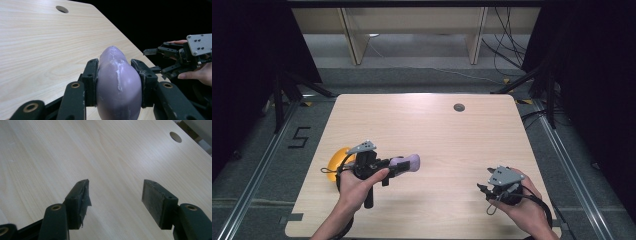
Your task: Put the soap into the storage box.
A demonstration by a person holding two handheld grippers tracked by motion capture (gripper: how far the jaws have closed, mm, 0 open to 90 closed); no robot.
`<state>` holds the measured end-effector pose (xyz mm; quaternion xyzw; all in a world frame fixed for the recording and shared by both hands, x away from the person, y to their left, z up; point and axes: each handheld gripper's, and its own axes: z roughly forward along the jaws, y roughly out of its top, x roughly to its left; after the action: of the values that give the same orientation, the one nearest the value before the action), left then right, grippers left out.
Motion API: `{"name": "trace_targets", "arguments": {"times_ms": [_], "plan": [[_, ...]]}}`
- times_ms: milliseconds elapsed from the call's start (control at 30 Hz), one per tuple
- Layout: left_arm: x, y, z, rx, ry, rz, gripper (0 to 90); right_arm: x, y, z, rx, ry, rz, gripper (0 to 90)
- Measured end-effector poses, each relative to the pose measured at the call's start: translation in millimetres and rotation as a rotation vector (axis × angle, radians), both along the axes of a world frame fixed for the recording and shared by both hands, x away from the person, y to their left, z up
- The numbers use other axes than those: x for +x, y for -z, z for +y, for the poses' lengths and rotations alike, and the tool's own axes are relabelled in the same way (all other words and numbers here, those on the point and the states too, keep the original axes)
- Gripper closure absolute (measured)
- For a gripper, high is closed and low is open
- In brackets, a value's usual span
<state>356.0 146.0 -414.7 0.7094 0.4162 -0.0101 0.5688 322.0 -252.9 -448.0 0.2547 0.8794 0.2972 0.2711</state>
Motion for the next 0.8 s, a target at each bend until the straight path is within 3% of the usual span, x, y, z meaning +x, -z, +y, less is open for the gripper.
{"name": "trace_targets", "arguments": {"times_ms": [800], "plan": [[-0.6,-3.0,37.8,0.017,-0.12,-0.023,58.7,2.4,-0.5,-2.2,0.004,0.007,-0.006,39.9]]}}
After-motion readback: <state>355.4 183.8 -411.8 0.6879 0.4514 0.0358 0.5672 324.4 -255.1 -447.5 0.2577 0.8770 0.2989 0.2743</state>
